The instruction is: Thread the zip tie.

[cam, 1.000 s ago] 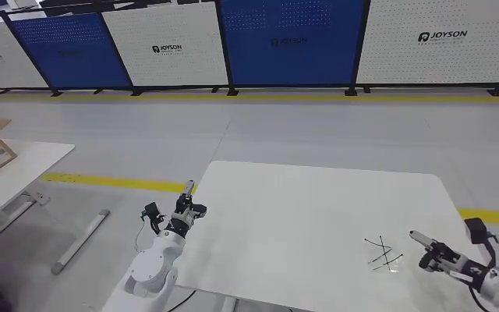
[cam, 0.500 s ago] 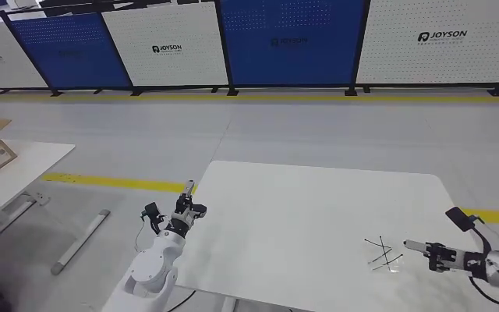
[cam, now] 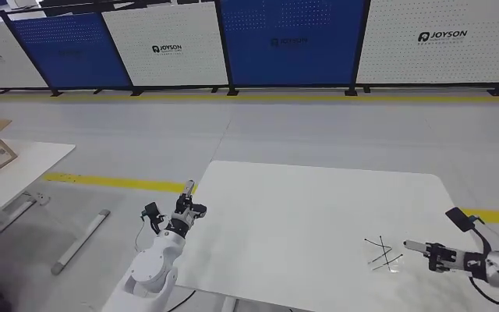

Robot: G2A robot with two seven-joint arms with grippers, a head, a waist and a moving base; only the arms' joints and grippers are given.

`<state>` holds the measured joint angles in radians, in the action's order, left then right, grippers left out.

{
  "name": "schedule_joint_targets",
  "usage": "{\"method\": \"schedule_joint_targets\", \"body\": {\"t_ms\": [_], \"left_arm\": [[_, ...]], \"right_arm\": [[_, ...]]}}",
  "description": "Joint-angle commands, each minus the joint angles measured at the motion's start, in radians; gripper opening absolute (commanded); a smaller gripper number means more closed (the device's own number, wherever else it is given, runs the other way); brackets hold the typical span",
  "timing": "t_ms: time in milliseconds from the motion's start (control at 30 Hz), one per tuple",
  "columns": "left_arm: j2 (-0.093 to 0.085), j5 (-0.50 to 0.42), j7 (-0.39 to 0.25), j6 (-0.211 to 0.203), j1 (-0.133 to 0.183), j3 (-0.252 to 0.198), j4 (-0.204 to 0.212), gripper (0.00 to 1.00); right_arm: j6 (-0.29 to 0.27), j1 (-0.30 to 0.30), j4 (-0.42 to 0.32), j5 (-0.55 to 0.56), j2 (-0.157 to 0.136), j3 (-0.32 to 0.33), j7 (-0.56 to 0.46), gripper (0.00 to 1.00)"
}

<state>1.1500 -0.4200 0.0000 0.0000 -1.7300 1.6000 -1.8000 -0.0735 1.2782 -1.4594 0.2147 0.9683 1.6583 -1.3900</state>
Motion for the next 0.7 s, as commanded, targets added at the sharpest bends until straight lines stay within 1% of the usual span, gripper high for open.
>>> {"method": "schedule_joint_targets", "body": {"t_ms": [0, 33, 100, 233, 333, 400, 433, 667], "left_arm": [[0.000, 0.000, 0.000, 0.000, 0.000, 0.000, 0.000, 1.00], [0.000, 0.000, 0.000, 0.000, 0.000, 0.000, 0.000, 1.00], [0.000, 0.000, 0.000, 0.000, 0.000, 0.000, 0.000, 1.00], [0.000, 0.000, 0.000, 0.000, 0.000, 0.000, 0.000, 1.00], [0.000, 0.000, 0.000, 0.000, 0.000, 0.000, 0.000, 1.00], [0.000, 0.000, 0.000, 0.000, 0.000, 0.000, 0.000, 1.00], [0.000, 0.000, 0.000, 0.000, 0.000, 0.000, 0.000, 1.00], [0.000, 0.000, 0.000, 0.000, 0.000, 0.000, 0.000, 1.00]], "right_arm": [[-0.008, 0.003, -0.034, 0.002, -0.004, -0.004, 0.000, 1.00], [-0.004, 0.000, -0.045, 0.000, -0.007, -0.012, 0.000, 1.00], [0.028, -0.018, -0.052, 0.025, -0.012, -0.035, 0.000, 1.00], [0.090, -0.068, -0.045, 0.078, -0.024, -0.117, 0.000, 1.00], [0.114, -0.107, -0.019, 0.107, -0.034, -0.190, 0.000, 1.00], [0.116, -0.147, 0.019, 0.104, -0.041, -0.255, 0.000, 1.00], [0.116, -0.167, 0.040, 0.091, -0.045, -0.275, 0.000, 1.00], [0.116, -0.173, 0.046, 0.086, -0.047, -0.280, 0.000, 1.00]]}}
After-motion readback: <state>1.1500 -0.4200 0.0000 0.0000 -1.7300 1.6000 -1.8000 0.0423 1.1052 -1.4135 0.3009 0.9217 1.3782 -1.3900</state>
